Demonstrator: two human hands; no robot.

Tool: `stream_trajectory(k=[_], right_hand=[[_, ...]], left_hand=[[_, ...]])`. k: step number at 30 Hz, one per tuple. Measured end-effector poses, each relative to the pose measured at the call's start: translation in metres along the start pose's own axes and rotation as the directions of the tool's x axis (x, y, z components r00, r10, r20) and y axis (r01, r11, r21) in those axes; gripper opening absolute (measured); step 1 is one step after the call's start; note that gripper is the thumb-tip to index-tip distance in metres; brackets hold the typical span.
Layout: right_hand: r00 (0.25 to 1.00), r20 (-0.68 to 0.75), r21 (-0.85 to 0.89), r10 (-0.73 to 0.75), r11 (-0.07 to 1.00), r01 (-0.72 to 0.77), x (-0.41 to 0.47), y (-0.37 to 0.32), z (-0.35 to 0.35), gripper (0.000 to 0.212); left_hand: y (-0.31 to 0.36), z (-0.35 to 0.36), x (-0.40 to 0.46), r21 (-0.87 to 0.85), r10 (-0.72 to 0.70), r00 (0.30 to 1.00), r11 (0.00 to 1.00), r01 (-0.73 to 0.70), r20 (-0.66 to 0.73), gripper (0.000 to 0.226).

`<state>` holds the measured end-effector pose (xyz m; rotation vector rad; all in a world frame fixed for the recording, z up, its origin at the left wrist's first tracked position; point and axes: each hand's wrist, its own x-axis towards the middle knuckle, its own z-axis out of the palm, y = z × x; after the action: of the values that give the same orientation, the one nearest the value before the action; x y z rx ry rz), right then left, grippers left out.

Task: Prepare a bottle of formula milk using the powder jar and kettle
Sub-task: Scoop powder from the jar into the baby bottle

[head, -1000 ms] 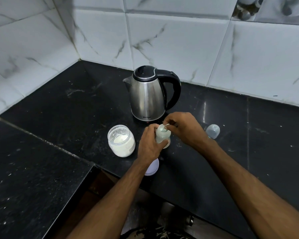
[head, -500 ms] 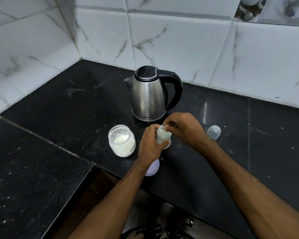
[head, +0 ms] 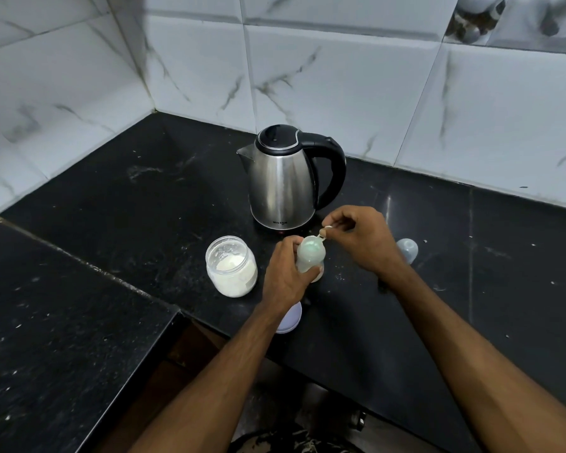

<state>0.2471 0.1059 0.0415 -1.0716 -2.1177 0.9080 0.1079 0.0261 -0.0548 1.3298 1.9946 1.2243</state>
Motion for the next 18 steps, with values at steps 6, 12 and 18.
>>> stream_trajectory(k=[6, 12, 18], right_hand=[[0.996, -0.062, 0.224, 0.069, 0.973, -0.053, 0.001, 0.000, -0.008, 0.010], [0.984, -0.120, 0.374, 0.136, 0.924, -0.082, 0.000, -0.004, -0.007, 0.007], [0.985, -0.111, 0.446, 0.133, 0.892, -0.071, 0.004, -0.017, 0.012, 0.007]], left_hand=[[0.001, -0.001, -0.001, -0.009, -0.008, 1.000, 1.000, 0.008, -0.002, 0.050], [-0.002, -0.004, -0.005, -0.068, -0.100, 0.993, 0.992, 0.104, 0.062, 0.089], [-0.012, -0.020, -0.020, -0.070, -0.103, 0.992, 0.992, 0.108, 0.066, 0.090]])
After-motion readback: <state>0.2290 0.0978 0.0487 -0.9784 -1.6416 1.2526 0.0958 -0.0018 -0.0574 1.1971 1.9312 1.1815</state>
